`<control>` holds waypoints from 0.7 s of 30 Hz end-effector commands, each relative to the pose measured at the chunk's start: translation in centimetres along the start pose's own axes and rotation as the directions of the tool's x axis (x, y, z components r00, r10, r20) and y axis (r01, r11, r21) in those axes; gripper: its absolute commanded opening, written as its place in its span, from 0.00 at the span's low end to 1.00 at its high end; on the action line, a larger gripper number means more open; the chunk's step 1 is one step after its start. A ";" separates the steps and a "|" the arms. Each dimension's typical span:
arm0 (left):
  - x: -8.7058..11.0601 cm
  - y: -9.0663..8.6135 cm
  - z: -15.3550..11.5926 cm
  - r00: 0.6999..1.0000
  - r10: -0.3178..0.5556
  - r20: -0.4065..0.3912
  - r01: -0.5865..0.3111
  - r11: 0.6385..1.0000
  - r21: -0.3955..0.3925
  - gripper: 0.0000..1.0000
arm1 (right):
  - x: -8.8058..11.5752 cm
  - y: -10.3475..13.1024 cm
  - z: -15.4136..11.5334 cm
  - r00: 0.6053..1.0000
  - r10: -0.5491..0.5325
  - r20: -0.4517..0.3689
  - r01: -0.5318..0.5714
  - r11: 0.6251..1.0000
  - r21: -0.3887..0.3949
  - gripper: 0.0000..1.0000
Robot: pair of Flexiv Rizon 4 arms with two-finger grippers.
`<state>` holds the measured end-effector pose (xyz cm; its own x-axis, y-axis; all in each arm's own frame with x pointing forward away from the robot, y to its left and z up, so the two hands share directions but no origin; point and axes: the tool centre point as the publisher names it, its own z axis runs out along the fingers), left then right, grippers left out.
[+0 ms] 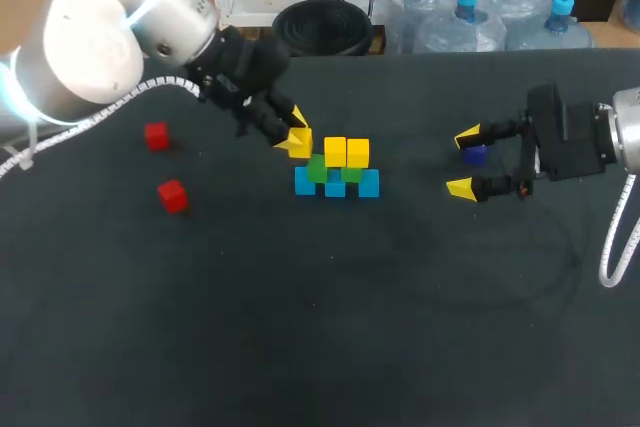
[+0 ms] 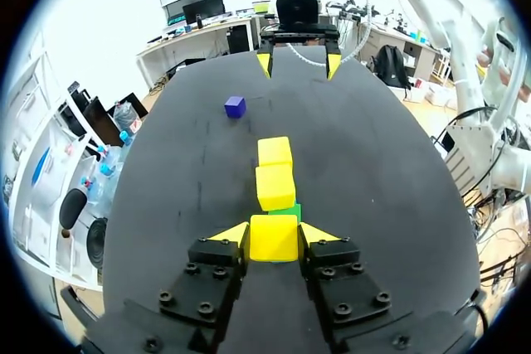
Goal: Place the blue cubes, place green cubes on the blue cubes, place the yellow cubes on the green cubes, then place the red cubes on the yellow cubes, and place purple cube on the red cubes.
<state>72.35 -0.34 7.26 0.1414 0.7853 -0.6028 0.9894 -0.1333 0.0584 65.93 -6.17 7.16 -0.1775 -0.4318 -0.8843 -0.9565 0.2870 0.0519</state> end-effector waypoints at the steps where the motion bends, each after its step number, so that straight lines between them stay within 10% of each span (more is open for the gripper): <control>1: -0.1 0.1 0.3 1.000 -0.002 -0.004 0.002 1.000 0.004 0.00 | 0.0 0.0 0.1 1.000 -0.001 0.002 0.001 1.000 0.000 1.00; 21: -0.2 -0.3 1.0 0.999 -0.035 -0.008 0.035 0.999 -0.004 0.00 | 0.0 0.0 0.1 1.000 -0.001 0.002 0.001 1.000 0.000 1.00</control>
<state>72.06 -0.90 6.74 0.1082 0.7932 -0.5993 0.9936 -0.1064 0.0386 65.93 -6.17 7.16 -0.1775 -0.4318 -0.8843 -0.9565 0.2870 0.0519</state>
